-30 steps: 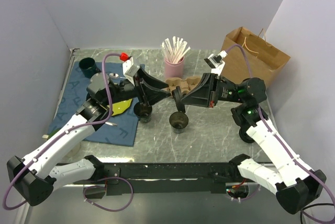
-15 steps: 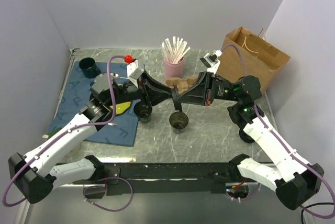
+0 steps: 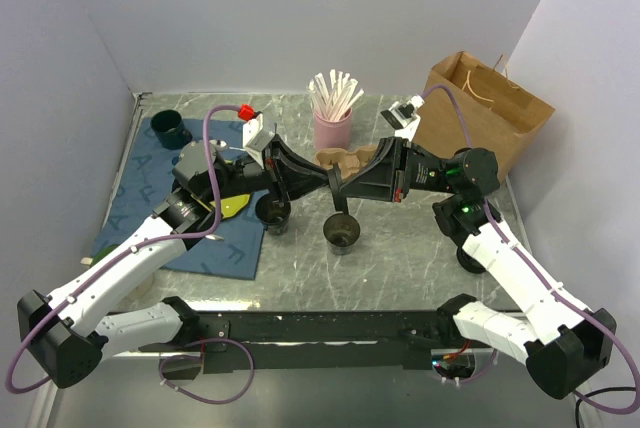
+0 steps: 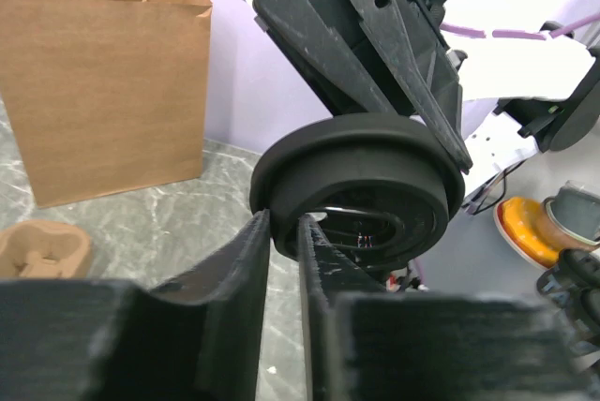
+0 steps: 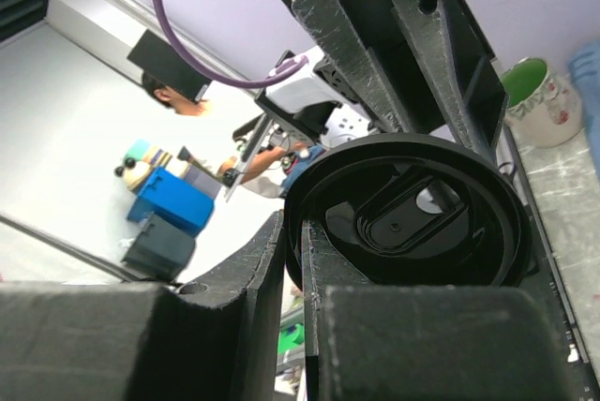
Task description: Pack the takeout coffee
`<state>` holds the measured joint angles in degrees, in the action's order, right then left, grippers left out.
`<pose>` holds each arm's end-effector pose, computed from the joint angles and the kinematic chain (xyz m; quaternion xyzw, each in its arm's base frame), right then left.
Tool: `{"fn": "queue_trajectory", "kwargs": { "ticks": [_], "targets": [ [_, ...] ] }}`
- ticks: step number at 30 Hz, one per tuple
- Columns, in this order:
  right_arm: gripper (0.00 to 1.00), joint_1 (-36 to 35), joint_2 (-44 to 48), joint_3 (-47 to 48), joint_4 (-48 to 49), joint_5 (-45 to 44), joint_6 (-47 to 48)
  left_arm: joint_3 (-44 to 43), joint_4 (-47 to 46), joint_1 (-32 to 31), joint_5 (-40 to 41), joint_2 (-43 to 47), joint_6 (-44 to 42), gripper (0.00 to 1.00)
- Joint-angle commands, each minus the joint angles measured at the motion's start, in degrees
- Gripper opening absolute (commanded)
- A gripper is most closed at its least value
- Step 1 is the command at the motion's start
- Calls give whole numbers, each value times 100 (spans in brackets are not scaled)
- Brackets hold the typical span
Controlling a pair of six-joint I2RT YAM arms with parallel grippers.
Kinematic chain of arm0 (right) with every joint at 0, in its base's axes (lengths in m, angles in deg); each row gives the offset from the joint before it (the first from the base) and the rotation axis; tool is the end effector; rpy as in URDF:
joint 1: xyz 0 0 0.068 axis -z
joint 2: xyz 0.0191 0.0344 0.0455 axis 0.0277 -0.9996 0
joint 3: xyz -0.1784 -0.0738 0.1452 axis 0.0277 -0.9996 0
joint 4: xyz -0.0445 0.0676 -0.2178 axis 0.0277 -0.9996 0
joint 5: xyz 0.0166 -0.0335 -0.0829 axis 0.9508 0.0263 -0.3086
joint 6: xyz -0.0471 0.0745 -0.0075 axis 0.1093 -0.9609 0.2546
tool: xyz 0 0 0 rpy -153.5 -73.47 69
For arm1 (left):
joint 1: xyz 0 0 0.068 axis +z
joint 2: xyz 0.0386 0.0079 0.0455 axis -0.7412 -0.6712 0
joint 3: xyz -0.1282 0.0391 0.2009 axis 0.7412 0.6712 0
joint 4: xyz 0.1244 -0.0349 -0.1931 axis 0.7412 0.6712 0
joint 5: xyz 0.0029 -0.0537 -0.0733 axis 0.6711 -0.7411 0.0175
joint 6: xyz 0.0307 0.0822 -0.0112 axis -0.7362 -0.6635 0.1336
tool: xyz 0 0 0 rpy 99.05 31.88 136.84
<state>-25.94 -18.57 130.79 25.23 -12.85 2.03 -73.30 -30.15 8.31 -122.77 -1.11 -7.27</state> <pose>0.1543 0.1583 0.4063 -0.2212 0.5780 0.7445 0.2504 0.1654 -0.2026 0.3925 0.3477 0.5398 -0.5694 0.5134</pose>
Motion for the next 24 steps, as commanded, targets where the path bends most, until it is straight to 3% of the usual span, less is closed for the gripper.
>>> {"fn": "queue_trajectory", "kwargs": {
  "ticks": [1,2,7,12,13,16,20,24],
  "targets": [
    [17,-86,36,11,373,192,-36,-20,-441,-37,-323,-29,200,13],
    [18,-77,54,38,136,209,78,-12,-432,-37,-315,-12,209,2],
    [27,-77,177,187,-769,105,641,-12,-117,-37,-131,102,244,1],
    [30,-77,274,266,-1290,-63,1019,208,-45,-37,72,252,490,1],
    [39,-77,283,249,-1351,-98,1054,243,-37,-37,150,287,517,1],
    [53,-25,458,292,-1851,-335,1326,226,252,-37,387,305,517,1],
    [65,195,695,556,-3010,-948,1931,6,1174,-37,1009,279,447,1],
    [74,353,977,1283,-5212,-2193,2749,-362,2682,-37,1776,68,736,1]
  ]
}}
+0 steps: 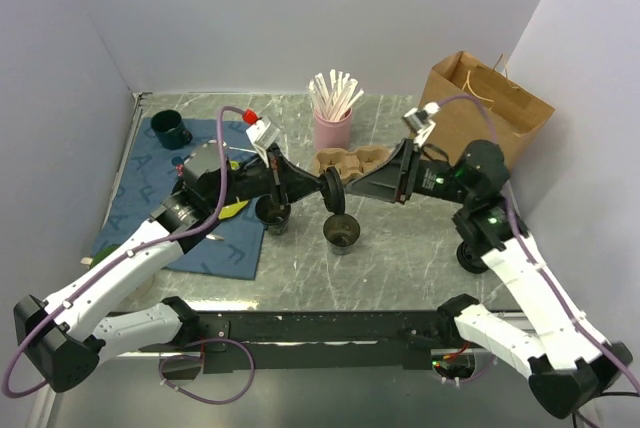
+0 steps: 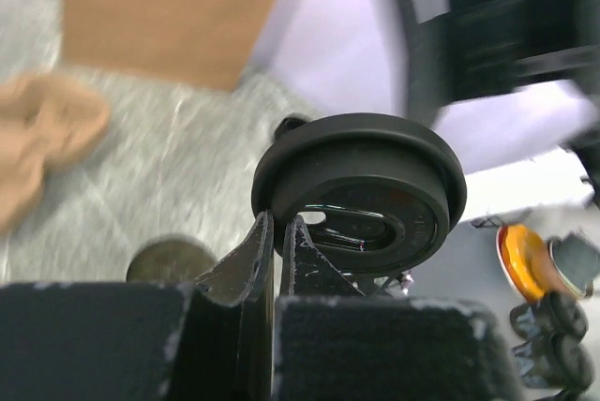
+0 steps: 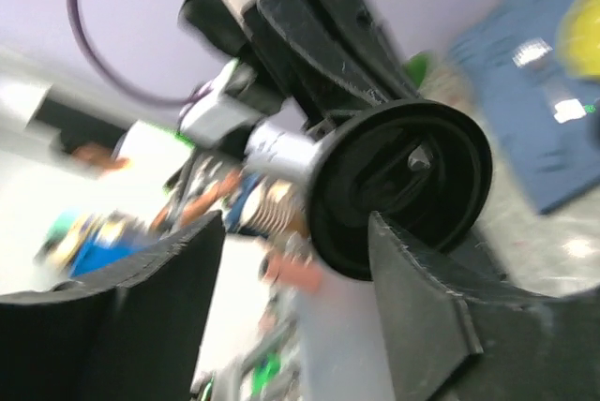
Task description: Pack the takeout coffee
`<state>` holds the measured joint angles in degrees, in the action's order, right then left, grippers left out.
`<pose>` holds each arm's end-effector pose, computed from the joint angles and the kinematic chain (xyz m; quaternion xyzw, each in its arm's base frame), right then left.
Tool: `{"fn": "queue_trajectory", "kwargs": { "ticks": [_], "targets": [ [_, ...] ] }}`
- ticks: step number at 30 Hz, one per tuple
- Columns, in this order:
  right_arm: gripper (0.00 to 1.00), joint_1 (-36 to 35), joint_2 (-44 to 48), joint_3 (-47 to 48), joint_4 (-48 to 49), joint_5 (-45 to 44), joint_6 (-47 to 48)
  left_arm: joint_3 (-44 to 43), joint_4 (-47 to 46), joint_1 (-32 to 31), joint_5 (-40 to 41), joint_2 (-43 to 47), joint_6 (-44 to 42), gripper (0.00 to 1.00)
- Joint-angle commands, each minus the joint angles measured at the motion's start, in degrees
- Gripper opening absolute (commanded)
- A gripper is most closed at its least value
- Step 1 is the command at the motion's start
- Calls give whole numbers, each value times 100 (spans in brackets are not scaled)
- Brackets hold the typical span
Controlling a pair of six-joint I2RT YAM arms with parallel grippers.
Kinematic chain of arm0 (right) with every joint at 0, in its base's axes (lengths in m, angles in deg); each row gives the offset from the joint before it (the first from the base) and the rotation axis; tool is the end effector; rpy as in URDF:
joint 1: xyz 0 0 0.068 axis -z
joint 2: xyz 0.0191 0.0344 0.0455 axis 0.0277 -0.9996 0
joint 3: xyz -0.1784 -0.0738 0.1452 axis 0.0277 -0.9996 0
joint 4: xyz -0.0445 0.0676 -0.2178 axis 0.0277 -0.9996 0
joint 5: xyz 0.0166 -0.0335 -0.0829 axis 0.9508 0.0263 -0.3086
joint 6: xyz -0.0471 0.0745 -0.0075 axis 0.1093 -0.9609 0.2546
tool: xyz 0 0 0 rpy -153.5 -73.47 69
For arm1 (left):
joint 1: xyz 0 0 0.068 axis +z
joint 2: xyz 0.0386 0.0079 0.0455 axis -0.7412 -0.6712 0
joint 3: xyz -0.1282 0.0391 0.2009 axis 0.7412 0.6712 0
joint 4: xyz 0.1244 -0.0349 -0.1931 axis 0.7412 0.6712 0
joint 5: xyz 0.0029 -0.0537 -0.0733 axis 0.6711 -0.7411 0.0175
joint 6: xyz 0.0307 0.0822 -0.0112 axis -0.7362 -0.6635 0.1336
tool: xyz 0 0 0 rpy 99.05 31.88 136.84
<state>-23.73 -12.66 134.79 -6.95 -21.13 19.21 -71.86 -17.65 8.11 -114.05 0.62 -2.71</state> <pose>0.1565 0.1437 0.3896 -0.1469 0.6640 0.6719 0.2934 0.1742 -0.1985 0.3620 0.2602 0.6511 -0.5436 0.4614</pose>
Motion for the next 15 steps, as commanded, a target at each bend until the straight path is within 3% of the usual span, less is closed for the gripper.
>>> {"fn": "queue_trajectory", "kwargs": {
  "ticks": [1,3,4,8,12,15],
  "targets": [
    [76,141,465,1060,-2419,-1736,1224,-777,1751,-18,1018,-305,349,1],
    [79,142,518,1568,-3150,-2944,1630,-1112,2410,-18,1352,-535,612,1],
    [82,133,554,1702,-3858,-3292,1692,-1488,3057,-26,1423,-788,666,1],
    [100,142,572,2124,-5014,-4427,1990,-2282,4240,-289,2020,-1335,956,1],
    [100,142,414,2520,-6096,-5061,2210,-2941,5259,-518,2914,-2036,1587,1],
    [100,141,343,2635,-6720,-5237,2412,-3302,5743,-738,3067,-2450,1974,1]
  ]
}}
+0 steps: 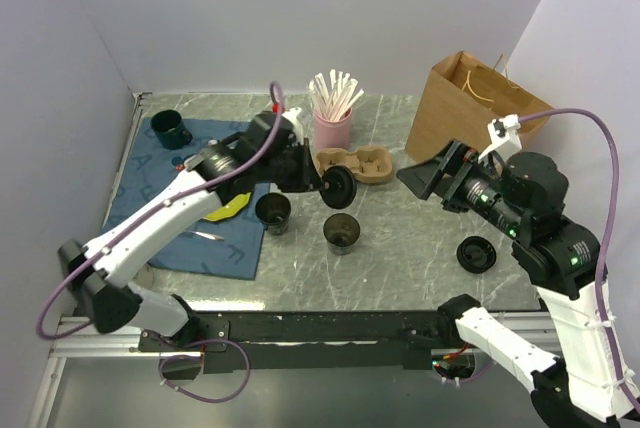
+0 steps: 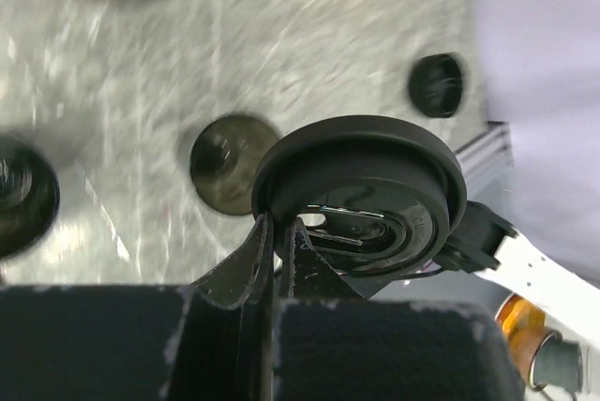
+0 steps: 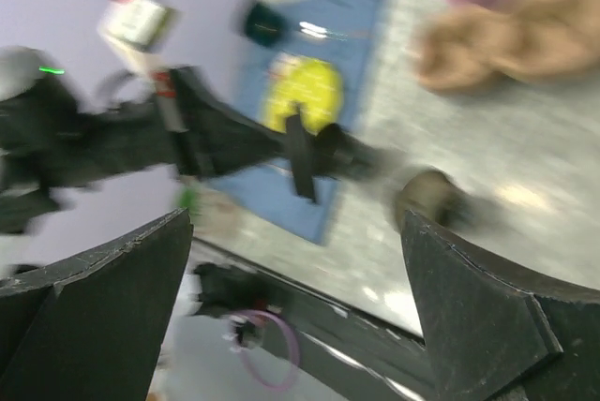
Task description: Pack the takeout coffee
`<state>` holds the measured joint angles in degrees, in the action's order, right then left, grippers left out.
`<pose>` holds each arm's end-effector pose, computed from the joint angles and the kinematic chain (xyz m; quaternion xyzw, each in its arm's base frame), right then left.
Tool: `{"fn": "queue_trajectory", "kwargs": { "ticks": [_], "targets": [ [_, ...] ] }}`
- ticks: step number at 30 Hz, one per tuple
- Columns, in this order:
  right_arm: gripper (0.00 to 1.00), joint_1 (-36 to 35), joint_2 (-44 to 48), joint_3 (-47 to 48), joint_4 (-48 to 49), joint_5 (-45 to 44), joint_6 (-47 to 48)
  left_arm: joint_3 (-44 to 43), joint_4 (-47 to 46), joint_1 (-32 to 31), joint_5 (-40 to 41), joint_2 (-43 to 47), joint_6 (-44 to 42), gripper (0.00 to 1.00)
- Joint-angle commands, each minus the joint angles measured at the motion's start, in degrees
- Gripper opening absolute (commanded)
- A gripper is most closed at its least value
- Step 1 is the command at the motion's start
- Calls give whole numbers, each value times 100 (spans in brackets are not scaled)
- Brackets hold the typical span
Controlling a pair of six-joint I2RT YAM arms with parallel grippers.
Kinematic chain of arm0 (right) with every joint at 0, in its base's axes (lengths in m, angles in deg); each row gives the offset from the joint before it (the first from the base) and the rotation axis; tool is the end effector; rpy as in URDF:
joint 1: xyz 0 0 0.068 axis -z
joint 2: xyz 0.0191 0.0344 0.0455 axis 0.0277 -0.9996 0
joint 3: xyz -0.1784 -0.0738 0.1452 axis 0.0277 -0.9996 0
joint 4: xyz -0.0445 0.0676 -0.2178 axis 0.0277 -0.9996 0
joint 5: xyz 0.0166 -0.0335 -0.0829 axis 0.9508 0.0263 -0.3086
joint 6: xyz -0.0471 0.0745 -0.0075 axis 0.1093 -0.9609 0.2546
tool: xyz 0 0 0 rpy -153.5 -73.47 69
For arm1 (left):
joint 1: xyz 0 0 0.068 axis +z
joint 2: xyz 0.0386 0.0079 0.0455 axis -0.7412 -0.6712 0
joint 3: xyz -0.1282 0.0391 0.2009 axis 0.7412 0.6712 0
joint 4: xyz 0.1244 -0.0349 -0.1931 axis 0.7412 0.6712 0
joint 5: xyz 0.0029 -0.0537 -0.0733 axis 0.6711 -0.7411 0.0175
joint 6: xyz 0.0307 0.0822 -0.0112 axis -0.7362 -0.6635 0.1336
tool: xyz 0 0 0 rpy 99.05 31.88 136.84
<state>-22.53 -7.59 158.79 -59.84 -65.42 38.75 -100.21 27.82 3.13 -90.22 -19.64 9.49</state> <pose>0.1301 0.0717 0.4082 0.0650 0.7981 0.3706 0.4706 0.2128 -0.2258 0.3278 0.0624 0.8882 -0.3509 0.2898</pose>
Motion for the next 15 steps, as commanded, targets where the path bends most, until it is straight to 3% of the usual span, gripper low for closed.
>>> {"fn": "queue_trajectory", "kwargs": {
  "ticks": [1,5,15],
  "targets": [
    [100,21,-199,270,-1554,-801,485,-729,1311,-292,693,-756,861,1],
    [100,21,-42,157,-1775,-607,678,-1486,1945,-775,1062,-1514,1283,1],
    [100,13,627,-230,-1775,-510,828,-1820,2480,-873,1176,-2560,1644,1]
  ]
}}
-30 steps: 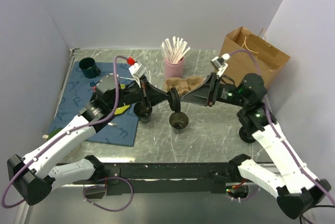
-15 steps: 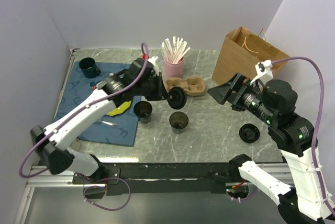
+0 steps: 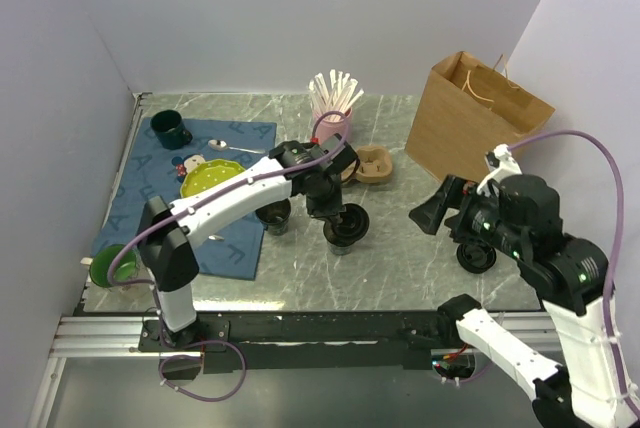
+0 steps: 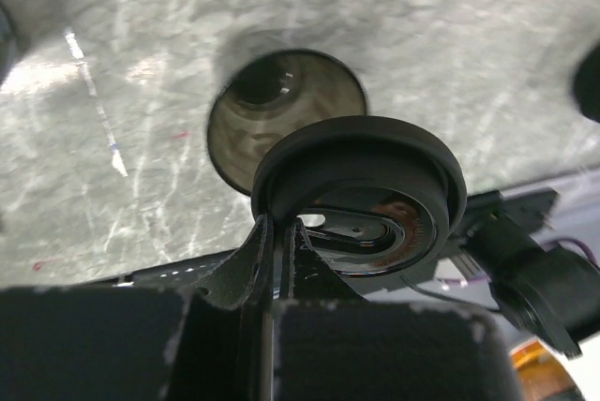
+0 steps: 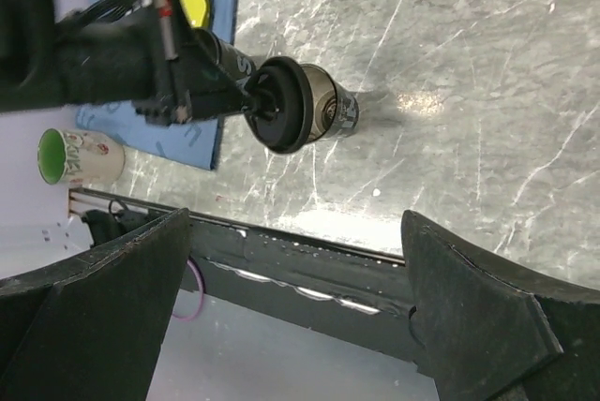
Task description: Pack the takeout coffee
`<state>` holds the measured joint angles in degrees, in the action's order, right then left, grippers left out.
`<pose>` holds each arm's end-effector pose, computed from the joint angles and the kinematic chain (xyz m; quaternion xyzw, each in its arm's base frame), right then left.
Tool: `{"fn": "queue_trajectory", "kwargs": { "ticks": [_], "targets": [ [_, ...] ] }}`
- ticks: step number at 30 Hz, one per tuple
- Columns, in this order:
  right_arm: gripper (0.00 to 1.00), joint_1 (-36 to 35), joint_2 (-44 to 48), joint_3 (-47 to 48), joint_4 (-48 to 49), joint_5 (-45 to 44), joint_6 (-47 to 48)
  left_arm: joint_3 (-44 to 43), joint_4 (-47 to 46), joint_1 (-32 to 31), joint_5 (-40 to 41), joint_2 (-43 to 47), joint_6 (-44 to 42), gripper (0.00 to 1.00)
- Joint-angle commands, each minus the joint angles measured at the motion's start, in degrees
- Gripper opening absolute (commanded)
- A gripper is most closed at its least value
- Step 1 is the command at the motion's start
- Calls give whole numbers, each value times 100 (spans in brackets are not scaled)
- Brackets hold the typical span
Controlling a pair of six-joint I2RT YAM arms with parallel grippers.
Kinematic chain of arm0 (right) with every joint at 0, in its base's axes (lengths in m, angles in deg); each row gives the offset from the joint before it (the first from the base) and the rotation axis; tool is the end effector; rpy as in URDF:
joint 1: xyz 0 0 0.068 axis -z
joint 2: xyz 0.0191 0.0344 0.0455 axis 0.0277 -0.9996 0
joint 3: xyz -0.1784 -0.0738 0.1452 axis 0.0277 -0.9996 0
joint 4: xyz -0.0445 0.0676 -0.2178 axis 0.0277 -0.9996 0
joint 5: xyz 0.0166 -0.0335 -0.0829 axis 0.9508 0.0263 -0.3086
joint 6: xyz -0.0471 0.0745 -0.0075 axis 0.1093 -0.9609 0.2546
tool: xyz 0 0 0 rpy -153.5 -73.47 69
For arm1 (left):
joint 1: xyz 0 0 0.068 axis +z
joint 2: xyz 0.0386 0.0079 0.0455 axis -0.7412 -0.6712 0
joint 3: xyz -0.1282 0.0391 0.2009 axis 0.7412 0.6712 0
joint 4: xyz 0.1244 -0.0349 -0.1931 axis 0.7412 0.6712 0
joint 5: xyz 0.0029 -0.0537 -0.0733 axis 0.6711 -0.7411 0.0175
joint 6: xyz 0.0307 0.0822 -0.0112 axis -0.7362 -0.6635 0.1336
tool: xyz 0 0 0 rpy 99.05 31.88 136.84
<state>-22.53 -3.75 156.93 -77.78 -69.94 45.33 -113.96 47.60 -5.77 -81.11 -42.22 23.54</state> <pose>0.1018 0.0523 0.3633 0.0535 0.8749 0.2622 0.4036 0.2104 -0.2826 0.2447 -0.0119 0.9759 -0.1704 0.1357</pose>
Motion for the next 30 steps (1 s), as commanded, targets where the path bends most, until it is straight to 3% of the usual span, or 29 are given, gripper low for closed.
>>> {"fn": "queue_trajectory", "kwargs": {
  "ticks": [1,12,30],
  "targets": [
    [100,13,234,-45,54,-75,222,-612,686,17,283,-365,230,1],
    [100,21,-83,131,204,-190,565,-1615,1399,25,599,-1191,10,1],
    [100,13,-162,148,336,-155,627,-948,1154,25,476,-972,37,3]
  ]
}}
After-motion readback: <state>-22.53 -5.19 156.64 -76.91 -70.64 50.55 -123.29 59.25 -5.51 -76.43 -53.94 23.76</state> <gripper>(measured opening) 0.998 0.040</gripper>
